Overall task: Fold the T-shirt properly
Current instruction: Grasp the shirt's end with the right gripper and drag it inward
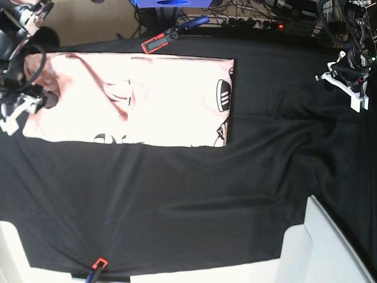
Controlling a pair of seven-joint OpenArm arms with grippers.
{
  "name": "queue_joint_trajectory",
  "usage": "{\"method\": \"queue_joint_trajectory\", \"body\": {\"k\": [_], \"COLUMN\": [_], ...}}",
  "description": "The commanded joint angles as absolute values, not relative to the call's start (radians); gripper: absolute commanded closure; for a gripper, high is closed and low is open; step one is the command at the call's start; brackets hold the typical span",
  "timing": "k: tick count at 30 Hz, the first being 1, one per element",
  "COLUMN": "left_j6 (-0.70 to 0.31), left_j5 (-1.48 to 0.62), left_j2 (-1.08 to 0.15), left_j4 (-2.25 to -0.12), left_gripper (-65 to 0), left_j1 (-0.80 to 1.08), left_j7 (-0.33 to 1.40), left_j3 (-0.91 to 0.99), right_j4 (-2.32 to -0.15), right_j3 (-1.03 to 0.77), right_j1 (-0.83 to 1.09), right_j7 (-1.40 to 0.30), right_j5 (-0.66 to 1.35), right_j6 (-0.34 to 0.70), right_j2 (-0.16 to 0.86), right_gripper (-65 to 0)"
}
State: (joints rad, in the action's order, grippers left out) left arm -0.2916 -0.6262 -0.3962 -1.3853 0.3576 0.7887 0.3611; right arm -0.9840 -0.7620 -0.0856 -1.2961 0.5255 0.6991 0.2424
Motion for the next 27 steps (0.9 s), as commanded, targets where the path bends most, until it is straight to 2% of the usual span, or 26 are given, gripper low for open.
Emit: {"method": "queue_joint_trajectory", "body": {"k": [1,4,7,8,11,18,27], "left_j6": [-0.294,-0.294,-0.294,-0.294,-0.294,-0.294,-0.294], "left_j5": [-0.631,-0.631,-0.631,-0.631,-0.631,-0.631,-0.631], "left_j2": [-0.417,-0.417,-0.417,-0.417,-0.417,-0.417,-0.417], "left_j4": [-1.397,-1.397,-1.397,-1.397,-1.397,-1.397,-1.397], "left_gripper": [0.0,0.0,0.0,0.0,0.0,0.0,0.0], "left_j1": [0.357,0.36,0.361,0.361,0.361,0.364,0.364], "left_j7": [0.777,0.777,0.777,0.777,0.777,0.777,0.777], "left_j3": [0.367,0.369,0.369,0.369,0.369,0.369,0.369], "right_j4": [-0.986,-0.986,-0.986,-0.986,-0.997,-1.199,-1.211], "right_j3": [-0.759,-0.759,-0.757,-0.757,-0.757,-0.768,-0.766], "right_j1": [-0.091,-0.093,-0.097,-0.097,-0.099,-0.094,-0.099], "right_j7": [-1.322,-1.319,-1.288,-1.279,-1.262,-1.254,-1.237], "right_j5": [0.526,0.526,0.524,0.522,0.522,0.518,0.518], "right_j6": [0.698,0.698,0.698,0.698,0.698,0.698,0.698], "right_j2": [0.248,0.248,0.249,0.249,0.259,0.294,0.32], "right_gripper": [-31.6,-18.6,-1.3,0.0,-0.1,0.0,0.0]}}
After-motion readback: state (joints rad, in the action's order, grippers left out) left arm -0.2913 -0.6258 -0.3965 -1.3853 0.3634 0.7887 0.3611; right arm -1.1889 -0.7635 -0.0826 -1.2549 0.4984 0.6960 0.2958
